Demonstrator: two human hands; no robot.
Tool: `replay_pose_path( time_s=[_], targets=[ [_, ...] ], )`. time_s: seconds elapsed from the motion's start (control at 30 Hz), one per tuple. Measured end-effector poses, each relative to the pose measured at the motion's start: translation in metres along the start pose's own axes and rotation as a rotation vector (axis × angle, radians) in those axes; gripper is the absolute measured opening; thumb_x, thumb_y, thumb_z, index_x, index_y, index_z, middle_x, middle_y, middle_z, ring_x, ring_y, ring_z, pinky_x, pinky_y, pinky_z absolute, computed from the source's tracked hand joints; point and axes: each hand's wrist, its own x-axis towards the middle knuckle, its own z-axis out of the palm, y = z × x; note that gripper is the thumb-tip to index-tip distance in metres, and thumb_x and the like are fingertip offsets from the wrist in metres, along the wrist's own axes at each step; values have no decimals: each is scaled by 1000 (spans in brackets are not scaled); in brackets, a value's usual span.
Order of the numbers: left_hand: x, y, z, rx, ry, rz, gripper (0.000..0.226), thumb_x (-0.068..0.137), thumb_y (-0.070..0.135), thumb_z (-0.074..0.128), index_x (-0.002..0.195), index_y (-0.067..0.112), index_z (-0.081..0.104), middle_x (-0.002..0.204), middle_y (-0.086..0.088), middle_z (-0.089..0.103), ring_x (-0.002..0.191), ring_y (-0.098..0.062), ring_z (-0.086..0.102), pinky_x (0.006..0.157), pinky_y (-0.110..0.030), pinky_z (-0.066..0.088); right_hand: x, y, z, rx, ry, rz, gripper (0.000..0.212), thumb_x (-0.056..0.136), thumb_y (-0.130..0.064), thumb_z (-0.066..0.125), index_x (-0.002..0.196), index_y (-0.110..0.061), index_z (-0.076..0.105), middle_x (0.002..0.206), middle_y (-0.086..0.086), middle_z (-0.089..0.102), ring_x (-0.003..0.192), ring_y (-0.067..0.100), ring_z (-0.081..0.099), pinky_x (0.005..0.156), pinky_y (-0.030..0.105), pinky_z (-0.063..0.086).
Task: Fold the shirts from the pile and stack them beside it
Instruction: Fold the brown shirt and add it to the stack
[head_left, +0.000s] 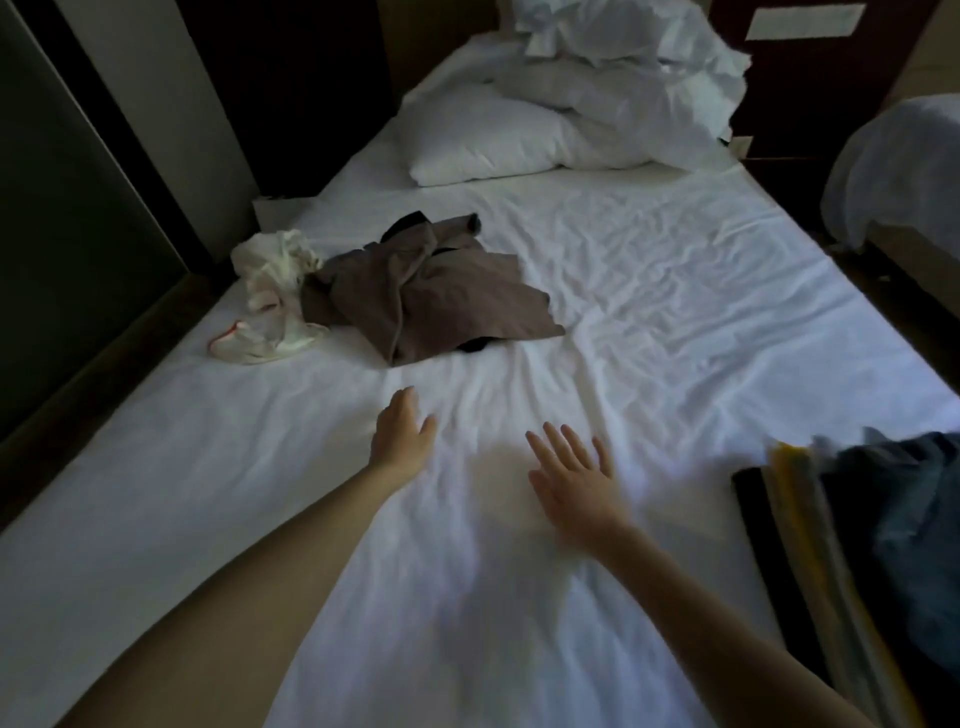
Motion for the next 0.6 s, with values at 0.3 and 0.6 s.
replay_pose_path(
  time_s=[0.3, 0.6],
  targets=[
    [102, -2, 29, -246, 517, -444, 53, 94, 44, 47, 138, 13, 44, 130, -12, 57, 119, -34, 51, 92, -39, 40, 29, 11, 57, -8, 223, 49, 53, 93, -44, 28, 139, -25, 46, 143, 3, 47, 132, 24, 44, 107, 37, 13],
    [85, -2, 36, -85, 619, -152, 19, 89, 12, 53, 90, 0, 69, 99, -24, 66, 95, -41, 53, 73, -41, 35, 30, 11, 59, -18, 314, 24, 52, 93, -42, 28, 138, -24, 48, 142, 3, 48, 131, 25, 45, 107, 39, 16]
  ],
)
